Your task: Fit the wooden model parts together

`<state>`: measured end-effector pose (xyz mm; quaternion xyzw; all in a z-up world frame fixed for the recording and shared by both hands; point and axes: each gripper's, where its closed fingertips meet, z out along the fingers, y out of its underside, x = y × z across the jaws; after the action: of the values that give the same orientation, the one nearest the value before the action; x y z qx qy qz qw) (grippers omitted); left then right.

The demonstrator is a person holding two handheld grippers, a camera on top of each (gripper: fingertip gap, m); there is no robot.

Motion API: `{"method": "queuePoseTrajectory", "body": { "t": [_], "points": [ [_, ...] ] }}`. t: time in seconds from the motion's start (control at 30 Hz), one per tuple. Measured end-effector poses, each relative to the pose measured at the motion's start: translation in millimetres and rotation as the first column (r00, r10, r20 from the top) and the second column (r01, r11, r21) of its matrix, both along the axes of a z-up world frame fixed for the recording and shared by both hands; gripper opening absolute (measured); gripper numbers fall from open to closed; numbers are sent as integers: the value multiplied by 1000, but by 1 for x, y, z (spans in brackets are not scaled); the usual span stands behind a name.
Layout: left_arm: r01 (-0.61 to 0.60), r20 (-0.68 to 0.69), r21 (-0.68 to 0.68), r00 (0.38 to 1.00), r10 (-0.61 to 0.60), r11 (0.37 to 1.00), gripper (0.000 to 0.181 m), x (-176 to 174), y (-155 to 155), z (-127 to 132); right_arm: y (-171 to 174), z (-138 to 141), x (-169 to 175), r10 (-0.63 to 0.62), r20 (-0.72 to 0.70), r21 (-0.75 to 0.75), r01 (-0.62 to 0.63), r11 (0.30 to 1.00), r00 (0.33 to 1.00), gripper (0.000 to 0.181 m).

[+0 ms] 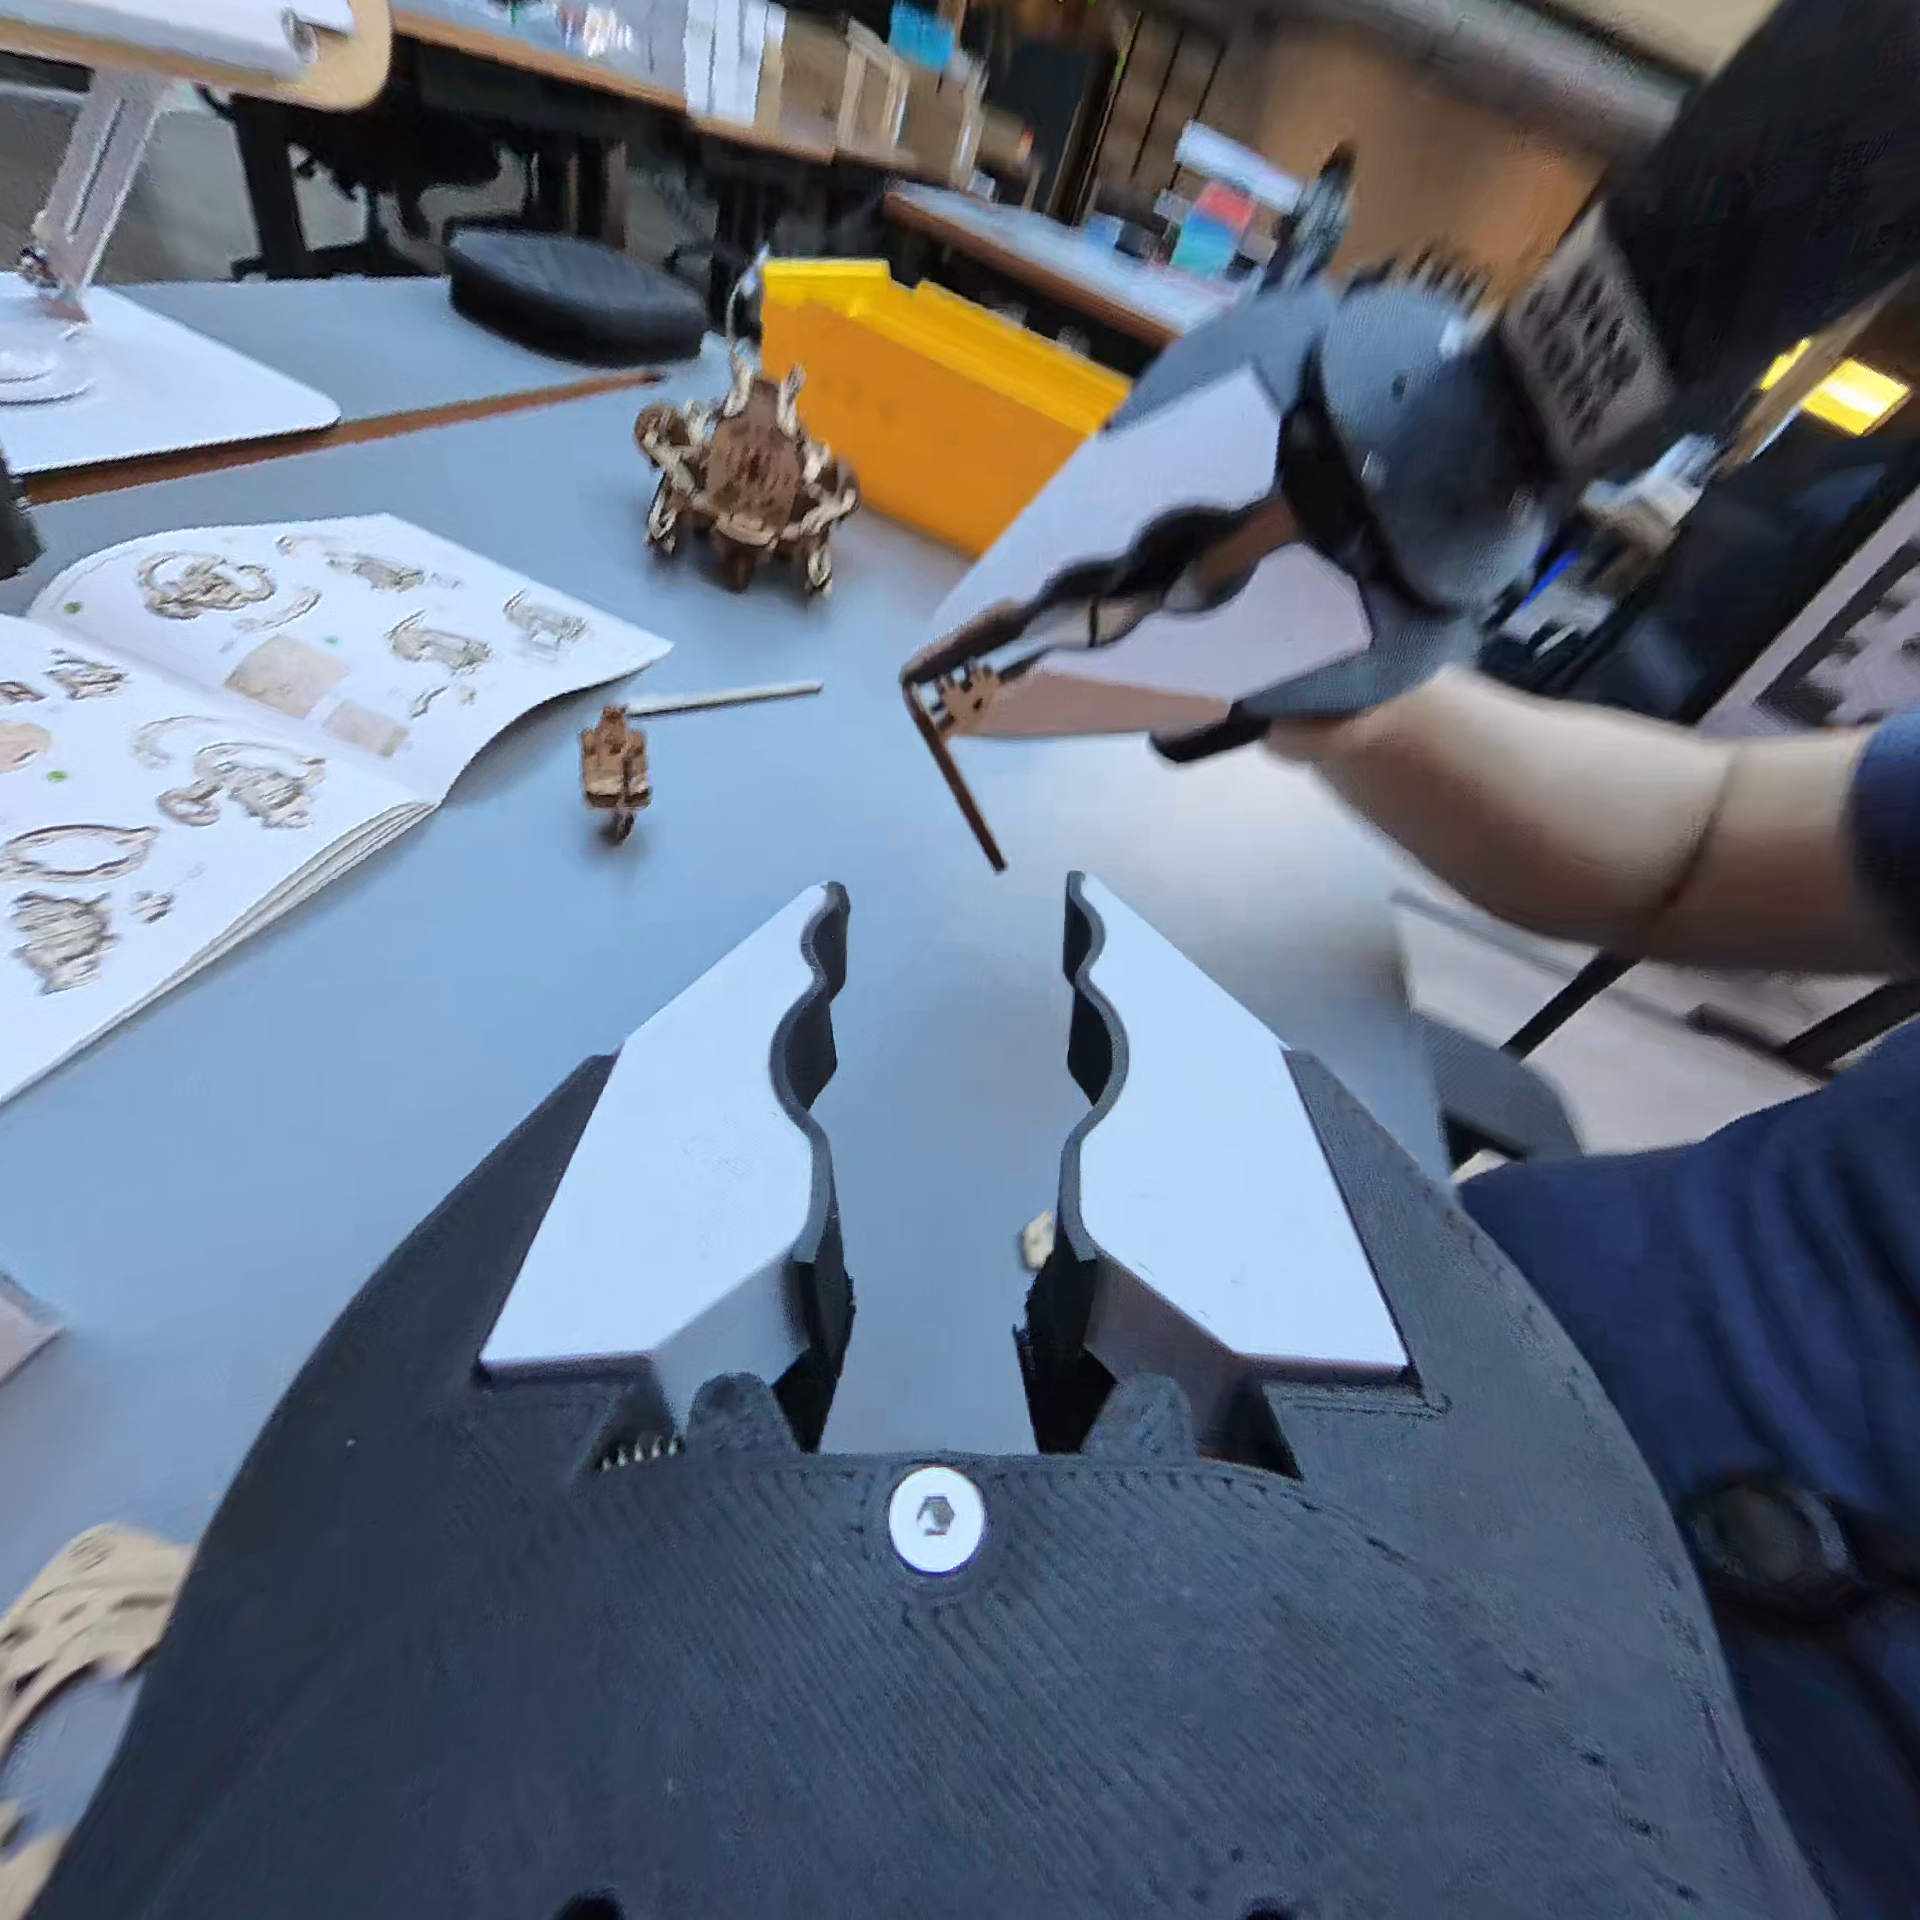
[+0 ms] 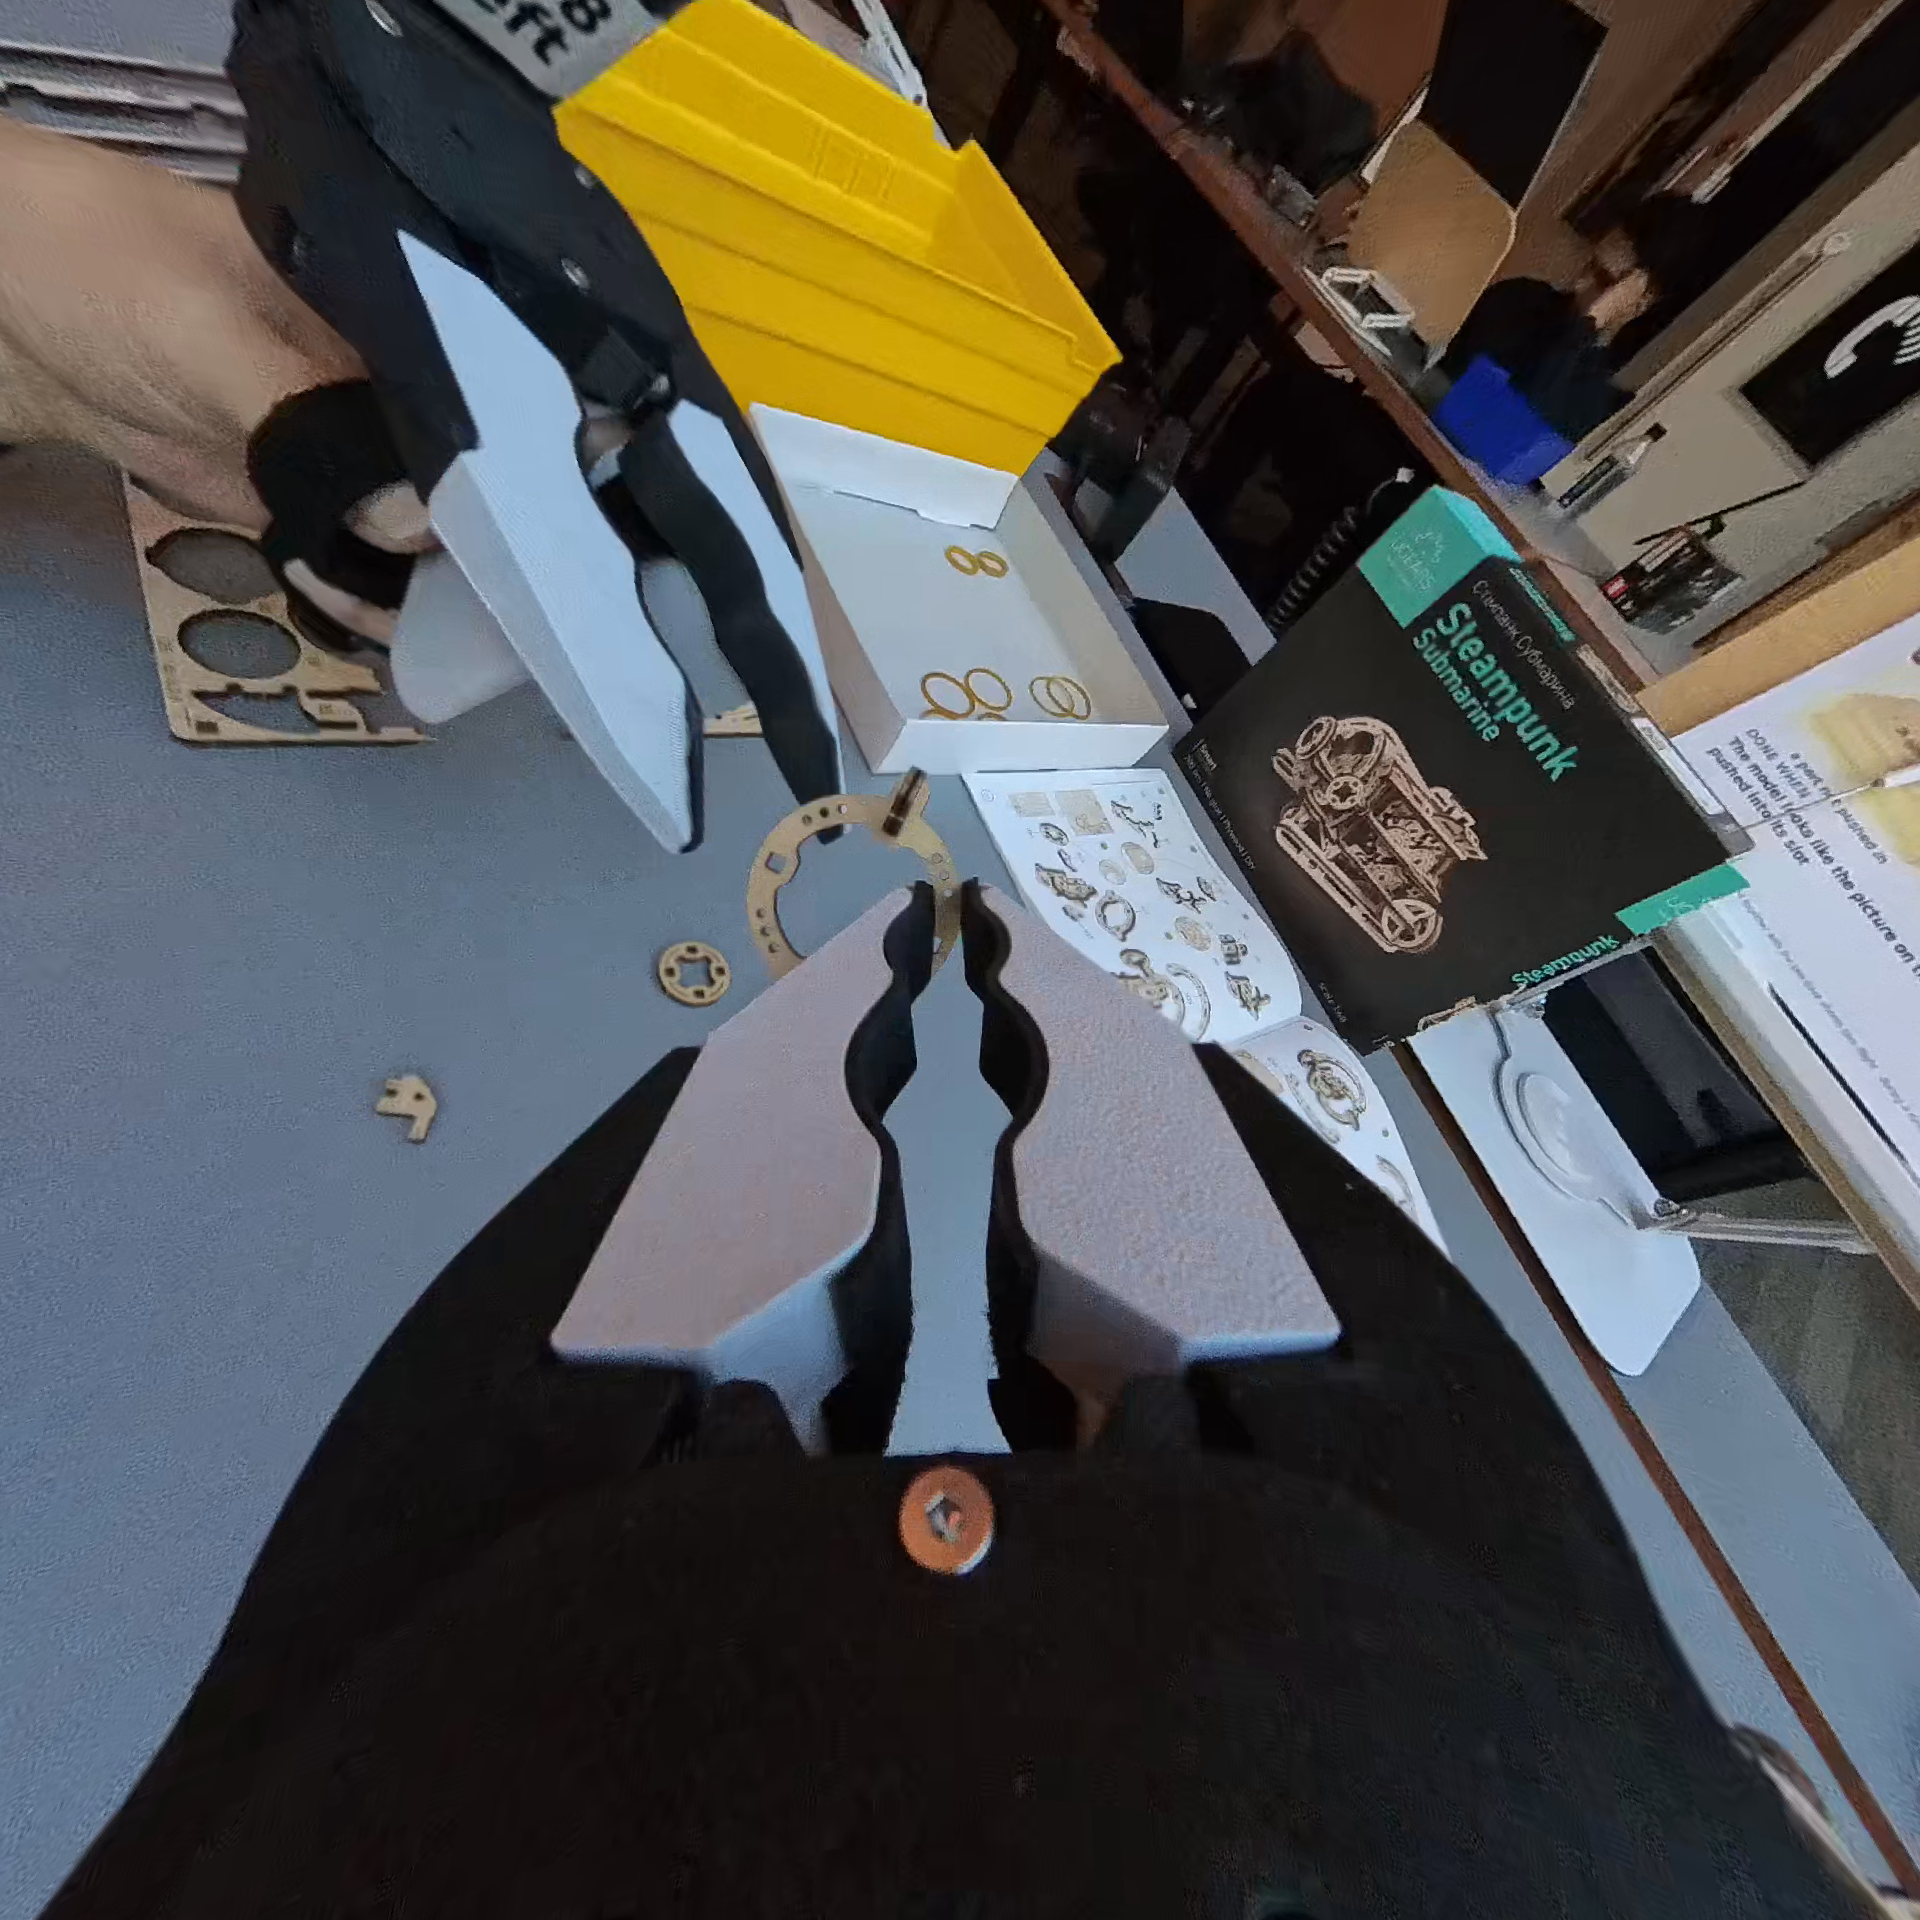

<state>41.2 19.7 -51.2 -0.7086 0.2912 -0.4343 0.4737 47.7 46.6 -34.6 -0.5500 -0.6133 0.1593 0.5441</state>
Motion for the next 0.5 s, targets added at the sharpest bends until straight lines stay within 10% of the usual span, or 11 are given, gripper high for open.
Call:
{"method": "queuePoseTrajectory", "body": {
  "t": [0.5],
  "points": [
    [-39,45,-3,998,39,999,2,-8,3,8,-5,-7,-14,-109,-119,43,115,992,987,4]
  ]
}}
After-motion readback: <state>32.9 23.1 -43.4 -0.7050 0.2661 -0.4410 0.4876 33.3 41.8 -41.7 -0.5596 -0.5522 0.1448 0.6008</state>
